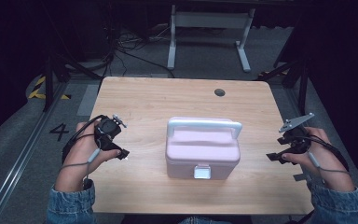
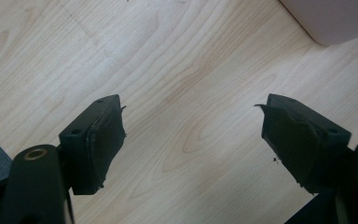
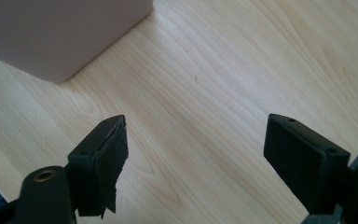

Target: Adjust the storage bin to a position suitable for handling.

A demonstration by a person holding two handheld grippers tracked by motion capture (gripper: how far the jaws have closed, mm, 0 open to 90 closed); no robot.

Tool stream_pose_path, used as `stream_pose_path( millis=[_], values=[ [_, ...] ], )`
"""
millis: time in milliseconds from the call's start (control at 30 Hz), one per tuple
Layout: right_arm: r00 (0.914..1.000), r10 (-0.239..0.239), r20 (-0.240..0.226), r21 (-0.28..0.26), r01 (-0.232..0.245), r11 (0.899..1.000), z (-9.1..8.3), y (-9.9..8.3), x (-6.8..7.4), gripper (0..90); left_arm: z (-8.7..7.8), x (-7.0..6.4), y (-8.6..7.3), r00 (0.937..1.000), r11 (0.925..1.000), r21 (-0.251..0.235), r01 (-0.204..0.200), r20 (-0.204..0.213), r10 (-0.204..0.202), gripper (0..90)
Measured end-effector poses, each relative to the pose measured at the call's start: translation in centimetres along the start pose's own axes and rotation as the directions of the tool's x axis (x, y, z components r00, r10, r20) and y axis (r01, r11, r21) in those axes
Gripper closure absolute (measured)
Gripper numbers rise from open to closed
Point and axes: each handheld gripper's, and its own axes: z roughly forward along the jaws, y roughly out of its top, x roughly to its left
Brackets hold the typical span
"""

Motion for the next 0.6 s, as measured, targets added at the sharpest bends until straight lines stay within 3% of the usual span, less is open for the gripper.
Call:
stream_pose_path(
  millis=[133, 233, 300, 400, 467, 500, 600],
  values=[
    [0.9973, -0.073, 0.003, 0.006, 0.073, 0.997, 0.32, 0.15, 0.29, 31.4, 0.12, -0.15, 0.24, 0.9997, 0.9997, 0.006, -0.024, -0.011, 0.024, 32.2],
    [0.9984, -0.056, -0.002, 0.019, 0.056, 0.998, 0.49, 0.09, 0.12, 38.2, 0.11, -0.10, 0.37, 0.9998, 1.0000, 0.000, 0.000, -0.021, 0.000, 36.4],
    [0.9976, -0.069, -0.010, 0.027, 0.069, 0.997, 0.59, -0.04, -0.03, 44.2, 0.20, -0.02, 0.33, 0.9998, 0.9999, -0.010, 0.006, -0.019, -0.006, 37.3],
    [0.9968, -0.072, -0.034, 0.015, 0.073, 0.997, 0.74, -0.14, -0.12, 48.3, 0.32, 0.00, 0.42, 0.9990, 0.9989, -0.029, -0.036, -0.026, 0.035, 38.5],
    [0.9971, -0.066, -0.038, 0.006, 0.066, 0.998, 0.77, -0.15, -0.12, 49.7, 0.08, -0.10, 0.58, 0.9930, 0.9853, -0.136, -0.104, -0.070, 0.095, 43.1],
    [0.9975, -0.058, -0.041, 0.003, 0.058, 0.998, 0.75, -0.14, -0.10, 50.2, -0.12, -0.09, 0.64, 0.9959, 0.9809, -0.174, -0.086, -0.043, 0.080, 46.8],
    [0.9981, -0.047, -0.040, -0.013, 0.047, 0.999, 0.61, -0.05, -0.10, 49.9, -0.45, -0.38, 0.75, 0.9955, 0.9822, -0.166, -0.088, -0.048, 0.082, 47.0]
  ],
)
